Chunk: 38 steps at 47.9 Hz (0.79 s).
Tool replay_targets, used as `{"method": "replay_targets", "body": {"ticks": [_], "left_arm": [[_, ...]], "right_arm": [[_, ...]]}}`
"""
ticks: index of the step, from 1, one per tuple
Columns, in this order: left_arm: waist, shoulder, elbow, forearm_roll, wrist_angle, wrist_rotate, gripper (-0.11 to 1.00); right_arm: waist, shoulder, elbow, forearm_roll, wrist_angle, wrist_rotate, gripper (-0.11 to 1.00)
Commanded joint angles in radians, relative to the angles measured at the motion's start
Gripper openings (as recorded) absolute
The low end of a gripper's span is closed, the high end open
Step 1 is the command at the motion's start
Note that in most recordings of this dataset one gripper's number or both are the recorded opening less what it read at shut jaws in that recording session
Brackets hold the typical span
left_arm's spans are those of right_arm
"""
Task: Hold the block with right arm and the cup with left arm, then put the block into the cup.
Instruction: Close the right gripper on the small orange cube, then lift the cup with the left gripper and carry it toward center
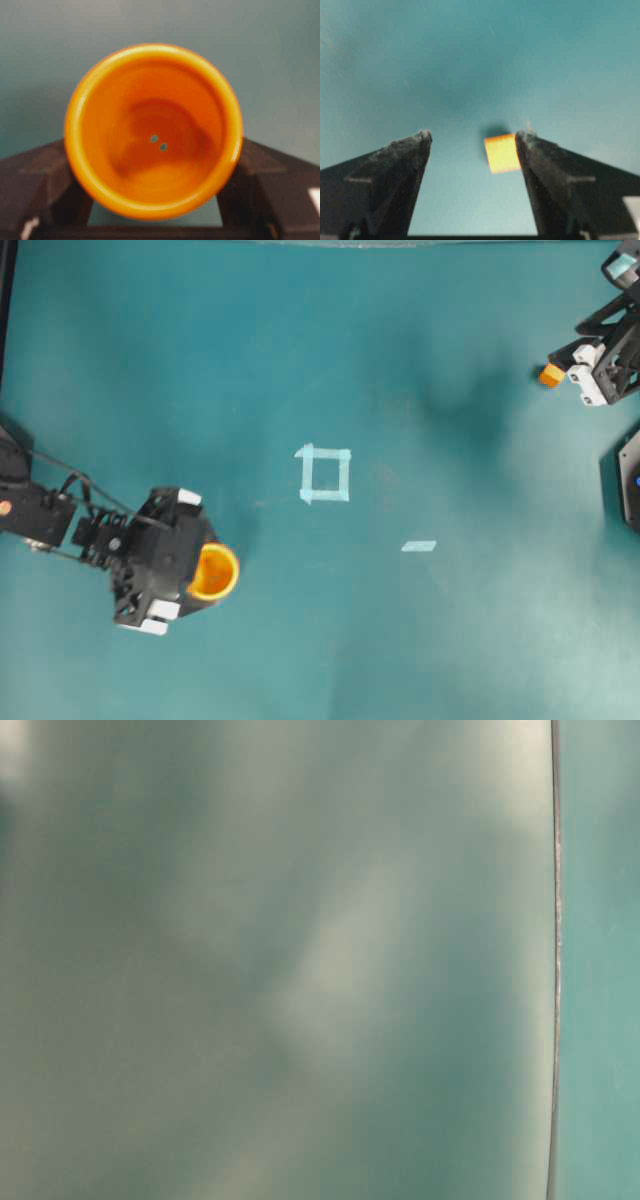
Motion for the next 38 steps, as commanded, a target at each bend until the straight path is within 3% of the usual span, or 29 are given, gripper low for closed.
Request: {"method": "replay_targets", "body": {"ticks": [1,8,28,38], "left_arm": [[0.028,-0.026,-0.052,0.003,0.018,0.025,0.64],[0.075,-0.017,-0.109,0.003,0.038,0.075,0.64],[0.195,0.025,-0.249,0.003,0.078,0.071,0.64],[0.227,0.049,-0.308,0.003,0.126,0.072,0.64]], "right_arm": [[0.0,0.023,-0.025,-0.002,0.026,0.0,0.67],[0.0,0.084,-0.02,-0.002,0.02,0.0,0.67],[0.0,0.264,0.011,-0.006,-0.164,-0.003,0.67],[-0.006,0.308,0.032,-0.06,-0.202,-0.003,0.67]]}}
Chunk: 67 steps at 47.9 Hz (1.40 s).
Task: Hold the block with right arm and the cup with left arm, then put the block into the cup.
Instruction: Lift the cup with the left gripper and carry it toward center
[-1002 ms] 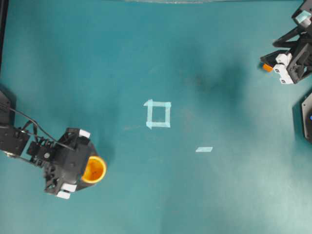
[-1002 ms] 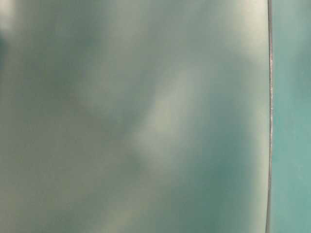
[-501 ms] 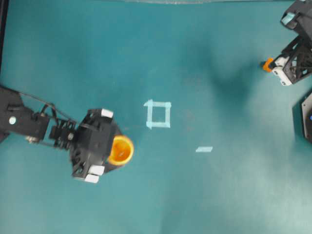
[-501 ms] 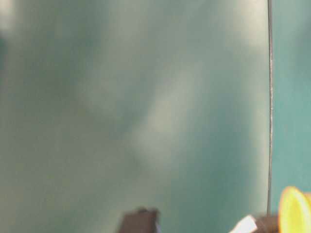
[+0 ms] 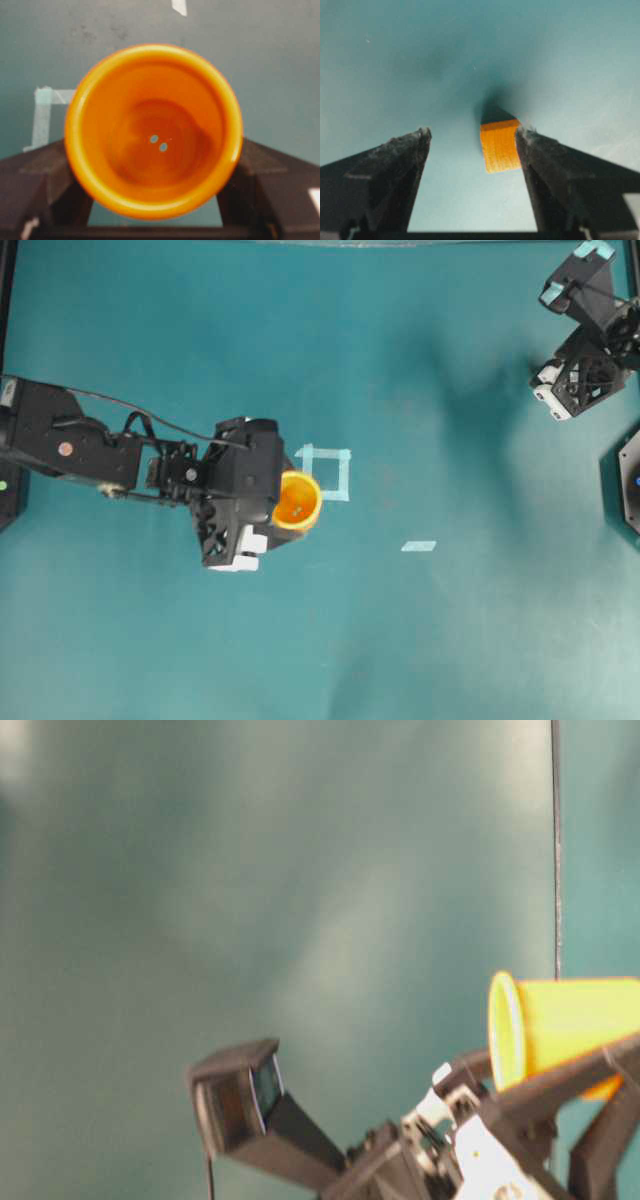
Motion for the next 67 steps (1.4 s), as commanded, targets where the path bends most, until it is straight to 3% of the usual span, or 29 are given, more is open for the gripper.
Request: {"method": "replay_targets", "body": {"ticks": [1,8,14,43,67], "left_arm": [[0.014,-0.006,-0.041,0.003,0.014,0.0,0.64],[0.018,0.012,-0.083,0.003,0.052,0.002,0.64],[0.018,0.02,-0.104,0.003,0.074,0.002,0.64],[0.018,0.015,-0.121,0.003,0.117,-0.006,0.64],[0.018,0.011,-0.126,0.003,0.121,-0.006,0.64]], "right_arm": [[-0.006,0.002,-0.002,-0.029,-0.014,0.0,0.67],[-0.037,0.002,0.005,-0.071,-0.015,0.002,0.67],[-0.071,0.002,0.005,-0.078,-0.023,0.002,0.67],[-0.081,0.008,0.094,-0.048,-0.186,0.003,0.66],[-0.083,0.133,0.067,-0.032,-0.273,0.005,0.64]]}}
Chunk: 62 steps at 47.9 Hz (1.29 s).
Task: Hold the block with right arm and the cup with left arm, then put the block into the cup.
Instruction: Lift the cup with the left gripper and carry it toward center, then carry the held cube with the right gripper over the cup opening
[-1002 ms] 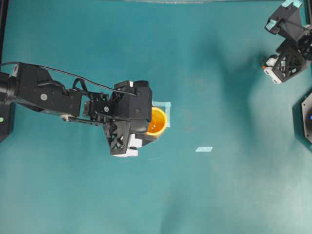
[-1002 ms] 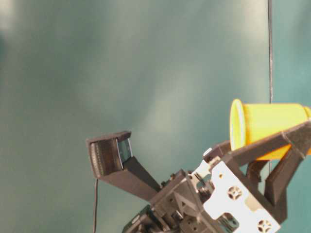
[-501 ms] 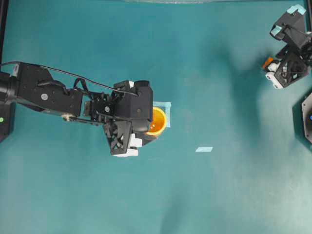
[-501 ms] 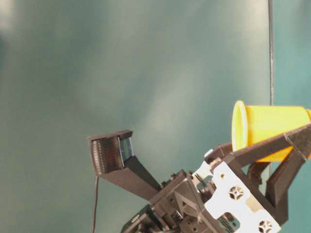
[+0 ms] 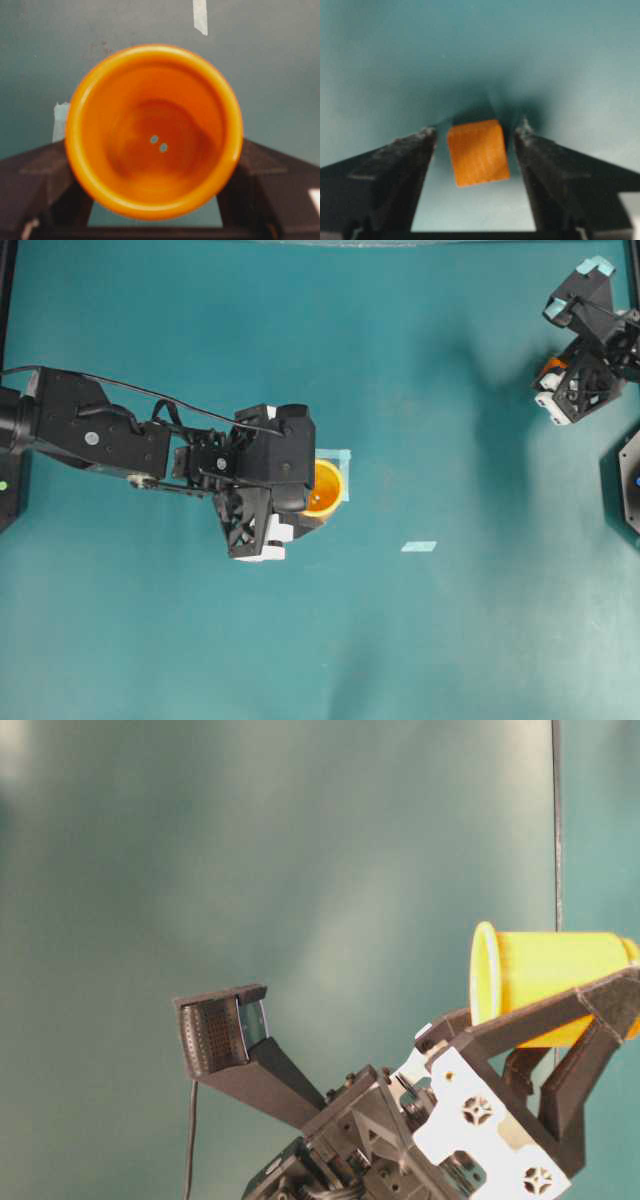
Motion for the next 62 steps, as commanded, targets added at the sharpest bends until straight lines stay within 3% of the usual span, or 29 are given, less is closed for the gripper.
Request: {"method": "replay_targets", "body": {"ticks": [1,12,27,37,50,56,62], "left_arm": [[0.002,-0.023,-0.025,0.002,-0.003,0.002,0.64],[0.002,-0.028,-0.025,0.002,0.012,0.0,0.64],[0.002,-0.026,-0.031,0.002,0.015,0.0,0.64],[0.005,-0.017,-0.051,0.002,0.017,-0.002,0.64],[0.044,0.025,-0.132,-0.003,0.032,-0.031,0.64],[0.078,0.044,-0.178,-0.003,0.089,-0.092,0.64],[0.1,0.057,-0.206,0.002,0.143,-0.106,0.64]], "right_arm": [[-0.005,0.006,-0.023,0.014,-0.015,0.003,0.63],[0.002,-0.052,-0.037,0.092,0.02,0.012,0.41],[0.083,-0.288,-0.141,0.106,0.054,0.015,0.4],[0.222,-0.365,-0.218,0.133,0.058,0.015,0.4],[0.451,-0.301,-0.327,0.146,0.021,0.015,0.4],[0.517,-0.229,-0.387,0.147,-0.003,0.017,0.4],[0.558,-0.155,-0.448,0.147,-0.035,0.021,0.4]]}}
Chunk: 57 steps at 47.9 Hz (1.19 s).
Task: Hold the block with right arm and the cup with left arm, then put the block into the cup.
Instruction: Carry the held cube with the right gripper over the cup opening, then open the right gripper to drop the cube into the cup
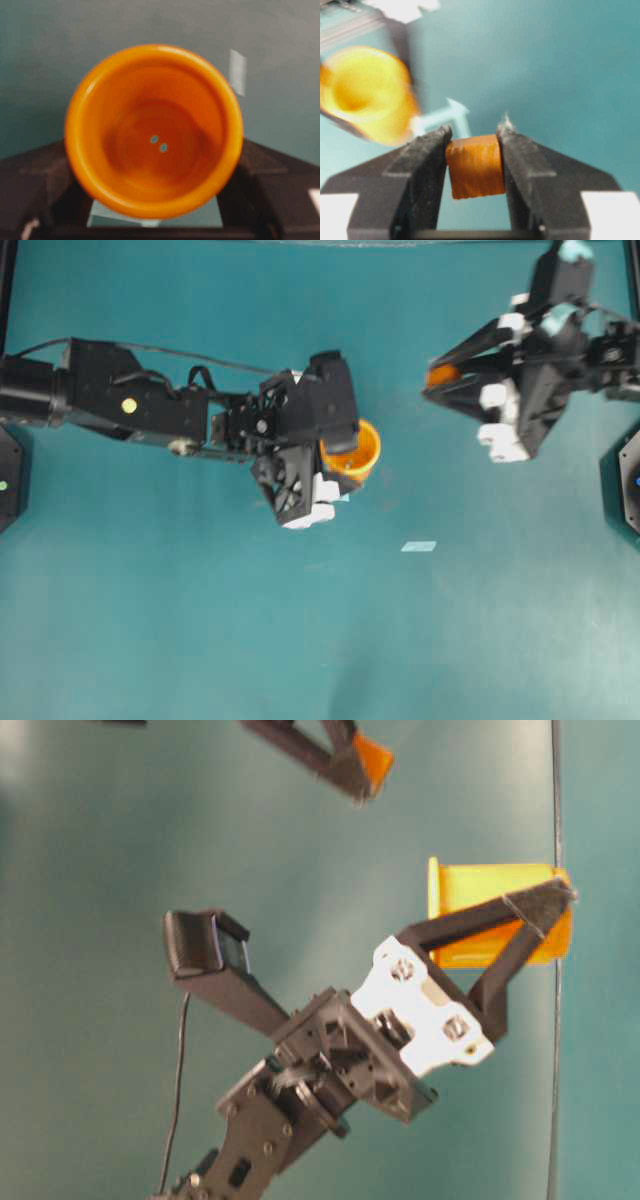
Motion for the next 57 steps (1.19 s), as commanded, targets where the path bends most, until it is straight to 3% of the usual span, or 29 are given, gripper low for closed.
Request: {"method": "replay_targets", "body": {"ticks": [1,12,24,38,57], "left_arm": [[0.015,-0.012,-0.04,0.003,0.026,0.0,0.64],[0.025,-0.012,-0.035,0.003,0.038,0.003,0.64],[0.025,-0.014,-0.032,0.003,0.041,0.003,0.64],[0.025,-0.018,-0.023,0.003,0.041,0.003,0.64],[0.012,-0.021,-0.017,0.003,0.04,0.003,0.64]], "right_arm": [[0.031,0.043,-0.071,0.003,-0.035,0.005,0.4],[0.08,0.19,-0.179,0.002,-0.118,0.014,0.4],[0.115,0.302,-0.285,0.003,-0.094,0.014,0.4],[0.115,0.31,-0.288,-0.002,-0.023,0.009,0.4],[0.106,0.311,-0.265,-0.003,-0.018,0.011,0.4]]}}
